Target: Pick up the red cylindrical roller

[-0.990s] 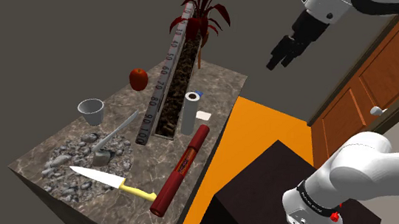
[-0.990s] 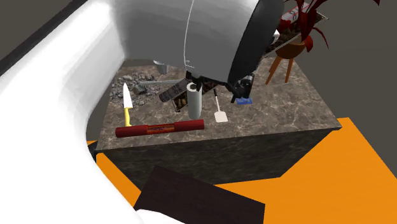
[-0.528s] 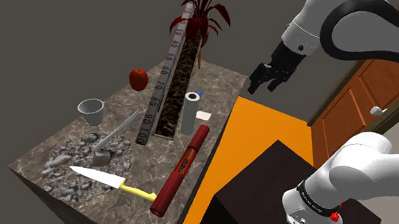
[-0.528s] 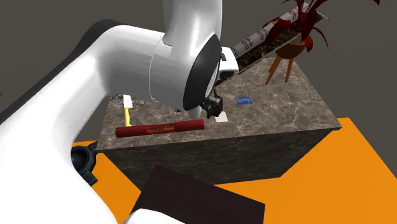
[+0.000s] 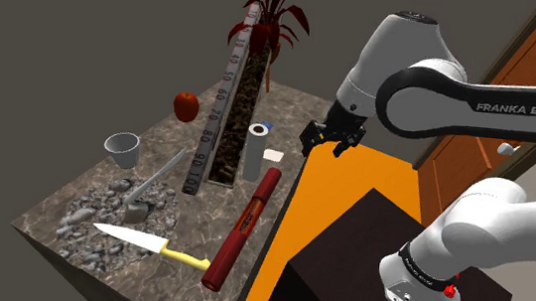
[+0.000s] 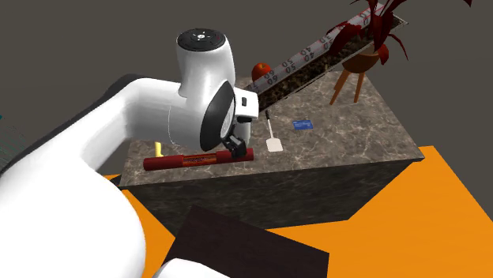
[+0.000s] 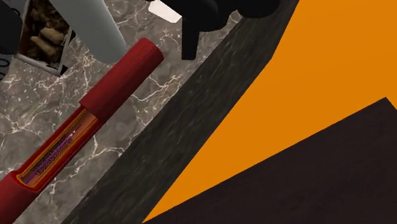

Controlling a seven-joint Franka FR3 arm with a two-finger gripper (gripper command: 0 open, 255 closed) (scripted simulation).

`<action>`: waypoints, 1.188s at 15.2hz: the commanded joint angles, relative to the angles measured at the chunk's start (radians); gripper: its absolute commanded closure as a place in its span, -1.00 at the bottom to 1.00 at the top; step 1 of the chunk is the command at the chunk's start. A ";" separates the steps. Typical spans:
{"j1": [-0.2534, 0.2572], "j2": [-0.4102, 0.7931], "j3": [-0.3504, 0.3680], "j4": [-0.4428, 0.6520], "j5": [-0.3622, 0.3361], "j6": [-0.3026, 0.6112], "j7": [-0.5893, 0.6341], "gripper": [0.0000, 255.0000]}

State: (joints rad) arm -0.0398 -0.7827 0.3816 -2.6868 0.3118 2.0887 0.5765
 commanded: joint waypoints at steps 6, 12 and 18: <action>-0.044 0.213 0.223 0.001 0.077 0.209 0.290 -1.00; -0.178 0.479 0.446 0.065 0.010 0.403 0.587 -1.00; -0.376 0.902 0.634 0.188 -0.549 0.542 1.197 -1.00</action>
State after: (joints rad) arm -0.3928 0.0264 1.0057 -2.5230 -0.0577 2.6112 1.6079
